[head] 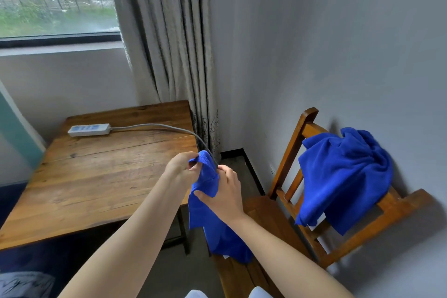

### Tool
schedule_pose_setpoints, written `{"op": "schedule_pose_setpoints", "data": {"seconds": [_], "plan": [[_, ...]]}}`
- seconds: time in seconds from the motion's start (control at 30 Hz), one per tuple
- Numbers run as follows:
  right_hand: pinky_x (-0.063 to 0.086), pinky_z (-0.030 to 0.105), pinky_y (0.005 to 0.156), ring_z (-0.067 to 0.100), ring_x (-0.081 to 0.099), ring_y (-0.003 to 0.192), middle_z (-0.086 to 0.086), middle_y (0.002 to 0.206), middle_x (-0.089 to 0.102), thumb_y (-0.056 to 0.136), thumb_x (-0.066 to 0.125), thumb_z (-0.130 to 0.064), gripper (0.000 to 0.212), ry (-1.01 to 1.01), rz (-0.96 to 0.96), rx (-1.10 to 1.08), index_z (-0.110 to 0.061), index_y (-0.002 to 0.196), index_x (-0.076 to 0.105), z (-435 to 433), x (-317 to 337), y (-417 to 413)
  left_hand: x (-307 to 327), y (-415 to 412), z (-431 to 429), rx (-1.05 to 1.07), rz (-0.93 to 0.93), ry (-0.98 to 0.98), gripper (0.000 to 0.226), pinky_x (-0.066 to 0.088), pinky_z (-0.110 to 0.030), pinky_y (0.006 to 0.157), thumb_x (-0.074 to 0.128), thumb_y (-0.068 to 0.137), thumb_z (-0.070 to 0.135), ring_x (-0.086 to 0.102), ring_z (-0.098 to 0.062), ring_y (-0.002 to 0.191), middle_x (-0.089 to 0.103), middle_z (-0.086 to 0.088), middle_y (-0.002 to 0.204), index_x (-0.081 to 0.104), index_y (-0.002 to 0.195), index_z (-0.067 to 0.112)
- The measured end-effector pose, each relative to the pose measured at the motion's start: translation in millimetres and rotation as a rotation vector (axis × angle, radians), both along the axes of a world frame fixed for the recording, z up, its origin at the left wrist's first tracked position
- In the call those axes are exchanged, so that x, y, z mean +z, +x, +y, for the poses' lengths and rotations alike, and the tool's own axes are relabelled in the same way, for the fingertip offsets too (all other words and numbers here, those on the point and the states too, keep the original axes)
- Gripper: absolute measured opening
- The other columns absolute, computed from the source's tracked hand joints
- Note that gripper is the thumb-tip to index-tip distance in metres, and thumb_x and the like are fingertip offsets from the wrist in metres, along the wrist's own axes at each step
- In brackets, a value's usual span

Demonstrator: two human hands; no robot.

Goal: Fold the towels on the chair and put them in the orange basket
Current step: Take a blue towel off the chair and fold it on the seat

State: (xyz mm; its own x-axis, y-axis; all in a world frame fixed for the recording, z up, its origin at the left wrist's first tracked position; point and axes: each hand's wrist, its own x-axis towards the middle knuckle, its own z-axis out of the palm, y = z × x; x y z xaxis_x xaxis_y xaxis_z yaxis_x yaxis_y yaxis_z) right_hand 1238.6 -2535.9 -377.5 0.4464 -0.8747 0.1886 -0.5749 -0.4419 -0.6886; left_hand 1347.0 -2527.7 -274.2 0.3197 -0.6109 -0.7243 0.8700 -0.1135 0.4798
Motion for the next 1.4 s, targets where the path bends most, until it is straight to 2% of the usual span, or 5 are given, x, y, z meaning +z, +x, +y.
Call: {"op": "schedule_pose_setpoints", "data": {"seconds": [0.2, 0.4, 0.57, 0.9, 1.4], "plan": [[0.036, 0.024, 0.093, 0.019, 0.043, 0.119, 0.007, 0.134, 0.044, 0.087, 0.058, -0.022, 0.009, 0.301, -0.366, -0.252, -0.014, 0.084, 0.058, -8.5, 7.3, 12.1, 0.0, 3.9, -3.8, 0.040, -0.021, -0.015, 0.015, 0.049, -0.021, 0.079, 0.052, 0.089, -0.002, 0.054, -0.019, 0.111, 0.048, -0.014, 0.120, 0.048, 0.104, -0.001], [0.040, 0.019, 0.058, 0.009, 0.048, 0.061, -0.003, 0.065, 0.053, 0.084, 0.056, -0.002, 0.028, 0.334, -0.425, -0.117, -0.026, 0.069, 0.052, -30.8, 40.9, -20.7, -13.4, 27.0, 17.1, -0.060, -0.199, 0.028, 0.012, 0.047, -0.029, 0.083, 0.053, 0.087, -0.005, 0.052, -0.027, 0.103, 0.048, -0.017, 0.117, 0.051, 0.098, 0.000], [0.031, 0.017, 0.052, 0.001, 0.040, 0.044, -0.007, 0.051, 0.042, 0.084, 0.058, -0.006, 0.014, 0.263, -0.115, 0.104, -0.019, 0.076, 0.060, -38.9, 65.4, -19.5, -24.0, 18.3, 39.2, -0.458, -1.015, 0.115, 0.038, 0.042, -0.026, 0.074, 0.062, 0.088, 0.023, 0.048, -0.017, 0.101, 0.049, -0.002, 0.114, 0.052, 0.122, 0.008], [0.037, 0.012, 0.055, 0.004, 0.043, 0.055, -0.007, 0.059, 0.051, 0.086, 0.059, -0.008, 0.012, 0.247, 0.060, 0.294, -0.008, 0.091, 0.070, -46.0, 75.9, -22.7, -43.5, -8.0, 50.1, -0.741, -1.909, 0.134, 0.025, 0.036, -0.014, 0.065, 0.055, 0.090, 0.033, 0.054, -0.009, 0.099, 0.059, 0.008, 0.113, 0.055, 0.113, 0.023], [0.047, 0.034, 0.074, 0.032, 0.061, 0.083, 0.022, 0.086, 0.060, 0.082, 0.064, -0.013, 0.025, 0.567, 0.200, 0.339, 0.011, 0.085, 0.058, -49.3, 23.4, -65.8, -0.7, 14.4, 35.0, -0.582, -1.293, -0.211, 0.020, 0.042, -0.016, 0.060, 0.051, 0.092, 0.007, 0.054, -0.011, 0.073, 0.058, -0.002, 0.076, 0.054, 0.076, 0.019]]}}
